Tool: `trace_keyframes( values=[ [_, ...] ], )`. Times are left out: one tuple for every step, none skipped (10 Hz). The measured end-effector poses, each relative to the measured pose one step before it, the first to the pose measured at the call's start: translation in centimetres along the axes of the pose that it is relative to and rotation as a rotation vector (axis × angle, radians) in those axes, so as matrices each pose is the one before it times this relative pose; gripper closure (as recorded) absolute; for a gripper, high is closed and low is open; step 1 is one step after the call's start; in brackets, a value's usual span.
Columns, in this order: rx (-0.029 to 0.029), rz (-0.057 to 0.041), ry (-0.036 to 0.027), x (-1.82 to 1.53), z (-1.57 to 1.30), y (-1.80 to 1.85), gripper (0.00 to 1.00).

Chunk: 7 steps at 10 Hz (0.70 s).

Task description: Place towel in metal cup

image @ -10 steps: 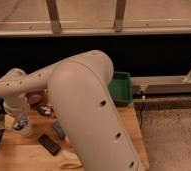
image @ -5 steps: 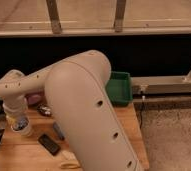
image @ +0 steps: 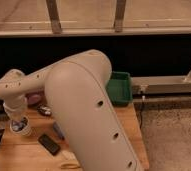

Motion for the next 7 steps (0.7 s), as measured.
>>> trace_keyframes(
  values=[
    [0.00519, -0.00130, -0.00430, -0.152, -0.171, -0.020, 1.00],
    [0.00498, -0.00064, -0.00985, -0.076, -0.396, -0.179, 1.00],
    [0.00637, 0.00043, -0.01356, -0.141, -0.688, -0.251, 1.00],
    [0.01164, 0.00249, -0.01996, -0.269, -1.451, -0.481, 1.00],
    [0.02008, -0.00311, -0.01181, -0.191, -1.419, -0.524, 1.00],
    [0.02808, 0.00030, -0.01040, -0.285, -1.574, -0.491, 1.00],
    [0.03128, 0.00696, -0.00867, -0.209, -1.537, -0.450, 1.00]
  ],
)
